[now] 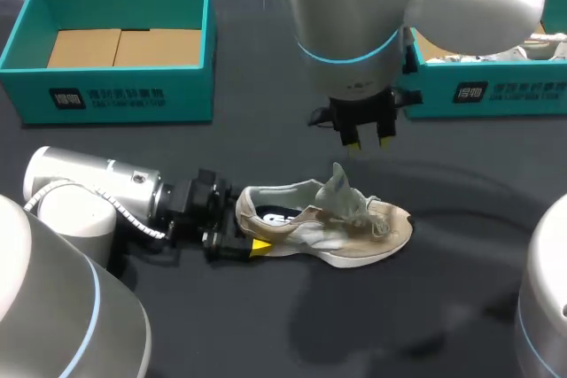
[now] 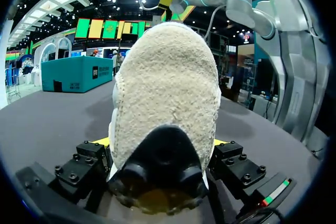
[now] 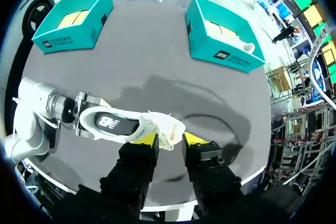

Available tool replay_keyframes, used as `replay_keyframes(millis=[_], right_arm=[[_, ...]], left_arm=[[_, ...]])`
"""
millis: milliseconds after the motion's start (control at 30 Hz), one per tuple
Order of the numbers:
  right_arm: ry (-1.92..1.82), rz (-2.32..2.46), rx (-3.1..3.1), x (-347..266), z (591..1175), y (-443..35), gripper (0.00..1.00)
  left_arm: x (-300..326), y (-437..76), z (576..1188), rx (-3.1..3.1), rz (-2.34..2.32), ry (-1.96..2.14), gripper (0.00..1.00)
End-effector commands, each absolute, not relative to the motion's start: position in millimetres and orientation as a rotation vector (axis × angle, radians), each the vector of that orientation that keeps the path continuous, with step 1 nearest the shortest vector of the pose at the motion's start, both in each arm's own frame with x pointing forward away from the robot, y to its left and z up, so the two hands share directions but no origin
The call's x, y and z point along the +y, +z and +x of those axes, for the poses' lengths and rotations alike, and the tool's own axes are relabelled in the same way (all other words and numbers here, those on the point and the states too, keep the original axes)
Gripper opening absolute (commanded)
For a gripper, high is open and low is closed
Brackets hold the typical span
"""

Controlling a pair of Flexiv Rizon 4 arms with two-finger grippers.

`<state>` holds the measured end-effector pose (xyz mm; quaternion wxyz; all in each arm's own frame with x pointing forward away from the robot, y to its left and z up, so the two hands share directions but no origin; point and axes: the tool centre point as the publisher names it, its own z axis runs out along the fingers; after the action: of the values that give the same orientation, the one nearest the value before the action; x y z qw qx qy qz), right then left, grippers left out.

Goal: Take the shoe out of the shoebox, open the shoe tongue, remove and reinsert the insole, then place the shoe into the shoebox

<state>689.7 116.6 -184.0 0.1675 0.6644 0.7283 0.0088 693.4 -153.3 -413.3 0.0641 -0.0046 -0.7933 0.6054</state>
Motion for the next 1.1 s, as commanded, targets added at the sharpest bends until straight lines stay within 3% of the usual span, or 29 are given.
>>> replay_keyframes(millis=[33, 167, 600, 867, 1100], right_arm=[[0.017, 1.582, 2.346, 148.1, 695.4, -180.4, 0.0], [0.123, 1.214, 2.68, 170.4, 692.8, -186.8, 0.0], [0.123, 1.214, 2.68, 170.4, 692.8, -186.8, 0.0], [0.133, 0.606, 2.941, 211.1, 672.4, -232.2, 0.0], [0.133, 0.606, 2.941, 211.1, 672.4, -232.2, 0.0]], left_arm=[[-154.1, -418.8, 690.6, -2.396, -0.012, 1.828, 0.0], [-154.1, -418.8, 690.6, -2.396, -0.012, 1.828, 0.0], [-154.1, -418.8, 690.6, -2.396, -0.012, 1.828, 0.0], [-154.1, -418.8, 690.6, -2.396, -0.012, 1.828, 0.0], [-154.1, -418.8, 690.6, -2.396, -0.012, 1.828, 0.0]])
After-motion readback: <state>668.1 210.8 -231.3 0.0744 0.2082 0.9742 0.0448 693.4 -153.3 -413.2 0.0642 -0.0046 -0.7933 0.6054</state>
